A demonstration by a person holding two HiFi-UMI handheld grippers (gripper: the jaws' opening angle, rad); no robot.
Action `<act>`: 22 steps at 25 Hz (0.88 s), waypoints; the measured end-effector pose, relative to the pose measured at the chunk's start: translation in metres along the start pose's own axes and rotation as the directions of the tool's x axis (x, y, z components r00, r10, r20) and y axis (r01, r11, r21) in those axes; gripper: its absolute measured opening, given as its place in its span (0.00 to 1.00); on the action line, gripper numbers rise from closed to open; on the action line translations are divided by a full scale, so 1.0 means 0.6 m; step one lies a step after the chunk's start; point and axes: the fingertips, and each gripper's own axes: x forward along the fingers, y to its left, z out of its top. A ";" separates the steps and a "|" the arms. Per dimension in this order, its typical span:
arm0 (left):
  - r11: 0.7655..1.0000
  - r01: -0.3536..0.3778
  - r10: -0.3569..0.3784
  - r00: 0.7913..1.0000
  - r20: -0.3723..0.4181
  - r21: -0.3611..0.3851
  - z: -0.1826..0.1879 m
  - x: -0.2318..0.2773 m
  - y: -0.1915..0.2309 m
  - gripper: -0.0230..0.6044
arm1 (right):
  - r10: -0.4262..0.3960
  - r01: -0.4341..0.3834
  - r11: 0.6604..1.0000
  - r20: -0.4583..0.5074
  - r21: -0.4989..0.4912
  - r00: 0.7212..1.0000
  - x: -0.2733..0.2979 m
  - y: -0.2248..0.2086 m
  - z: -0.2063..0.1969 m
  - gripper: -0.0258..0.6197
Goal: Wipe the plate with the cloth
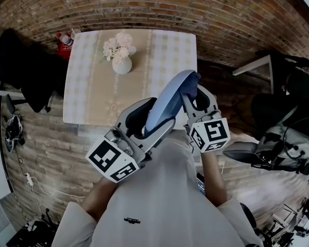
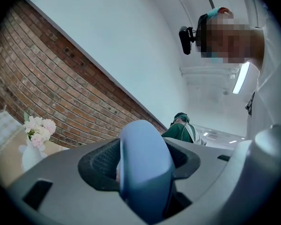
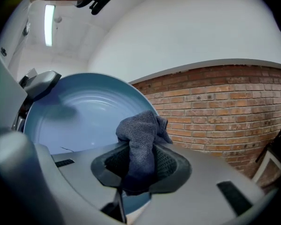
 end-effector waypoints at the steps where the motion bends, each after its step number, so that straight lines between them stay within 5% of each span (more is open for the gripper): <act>1: 1.000 -0.001 0.001 1.000 0.004 -0.001 0.001 -0.001 0.000 0.46 | -0.001 0.001 1.000 -0.008 0.001 1.000 0.001 0.000 -0.005 0.23; 22: 1.000 -0.012 0.013 0.998 0.060 -0.015 0.026 0.003 0.018 0.46 | 0.064 -0.052 0.997 -0.222 0.059 0.973 -0.010 0.060 -0.121 0.23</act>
